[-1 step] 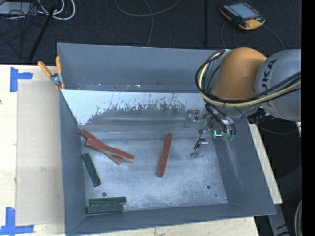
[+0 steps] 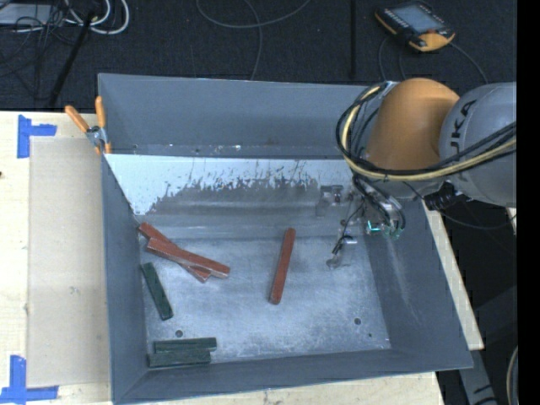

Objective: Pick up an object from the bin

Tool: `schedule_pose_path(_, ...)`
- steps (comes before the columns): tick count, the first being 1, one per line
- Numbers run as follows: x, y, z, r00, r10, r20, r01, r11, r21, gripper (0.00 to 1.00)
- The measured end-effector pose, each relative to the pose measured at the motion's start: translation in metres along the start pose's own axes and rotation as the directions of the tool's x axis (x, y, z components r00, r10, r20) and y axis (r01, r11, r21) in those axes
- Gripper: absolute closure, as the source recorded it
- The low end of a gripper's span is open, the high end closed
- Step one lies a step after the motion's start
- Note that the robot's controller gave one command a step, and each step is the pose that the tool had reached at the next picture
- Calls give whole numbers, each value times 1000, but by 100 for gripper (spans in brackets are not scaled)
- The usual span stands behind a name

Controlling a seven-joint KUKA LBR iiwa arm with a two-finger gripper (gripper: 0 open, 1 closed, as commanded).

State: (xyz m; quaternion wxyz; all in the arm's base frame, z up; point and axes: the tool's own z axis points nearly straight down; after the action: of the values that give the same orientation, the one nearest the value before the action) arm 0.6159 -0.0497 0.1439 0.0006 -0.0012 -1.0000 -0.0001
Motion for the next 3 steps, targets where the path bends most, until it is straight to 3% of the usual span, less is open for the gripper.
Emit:
schedule_pose_path(1,-1,23,22,996,-91,7,91,996,4,0)
schedule_pose_path(2,5,60,46,957,-290,-5,290,957,-4,0)
schedule_pose_path(3,1,68,74,905,-424,1,424,905,-1,100)
